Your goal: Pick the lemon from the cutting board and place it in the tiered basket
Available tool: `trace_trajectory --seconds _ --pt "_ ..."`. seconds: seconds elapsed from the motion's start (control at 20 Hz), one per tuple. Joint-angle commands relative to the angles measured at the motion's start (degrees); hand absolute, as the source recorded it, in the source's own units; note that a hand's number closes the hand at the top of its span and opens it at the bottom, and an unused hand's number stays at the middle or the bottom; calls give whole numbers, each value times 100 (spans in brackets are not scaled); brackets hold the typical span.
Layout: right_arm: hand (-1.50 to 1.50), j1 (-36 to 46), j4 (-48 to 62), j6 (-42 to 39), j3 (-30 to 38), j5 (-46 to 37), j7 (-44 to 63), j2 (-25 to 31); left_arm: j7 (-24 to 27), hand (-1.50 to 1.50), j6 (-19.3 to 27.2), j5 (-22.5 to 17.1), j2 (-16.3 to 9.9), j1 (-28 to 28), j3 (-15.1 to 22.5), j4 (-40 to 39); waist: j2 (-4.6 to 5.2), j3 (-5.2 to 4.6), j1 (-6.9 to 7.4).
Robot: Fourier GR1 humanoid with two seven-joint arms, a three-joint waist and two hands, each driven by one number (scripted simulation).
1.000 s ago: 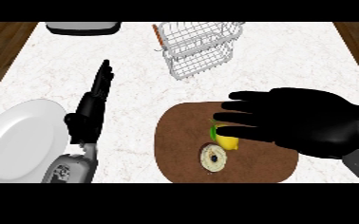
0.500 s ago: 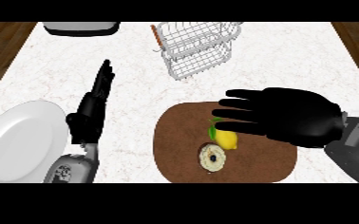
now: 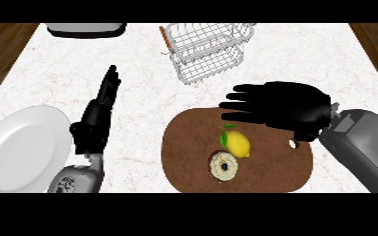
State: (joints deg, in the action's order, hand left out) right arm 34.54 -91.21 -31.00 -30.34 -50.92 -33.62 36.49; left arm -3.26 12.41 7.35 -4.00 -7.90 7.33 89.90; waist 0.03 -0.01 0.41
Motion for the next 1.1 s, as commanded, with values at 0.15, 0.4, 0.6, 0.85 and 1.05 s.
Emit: trace_trajectory --seconds 0.15,0.4,0.6,0.85,1.05 --pt "-150 34 649 61 81 -171 -886 -88 91 0 -34 -20 35 -506 -269 -530 10 0 -29" --pt "-150 209 716 -188 7 -285 -824 -344 550 0 -144 -56 15 60 -227 -364 5 -2 0" --pt "-150 15 164 -588 -187 -270 -383 -547 149 0 73 111 272 -338 -140 -603 -5 -2 -46" --pt "-150 -13 690 -292 -331 -532 -430 -726 549 0 -56 85 189 -84 -198 -620 7 -2 -16" --pt "-150 -253 720 -85 -540 -834 -345 -857 95 0 -171 53 48 -36 -238 -85 -1 0 -2"
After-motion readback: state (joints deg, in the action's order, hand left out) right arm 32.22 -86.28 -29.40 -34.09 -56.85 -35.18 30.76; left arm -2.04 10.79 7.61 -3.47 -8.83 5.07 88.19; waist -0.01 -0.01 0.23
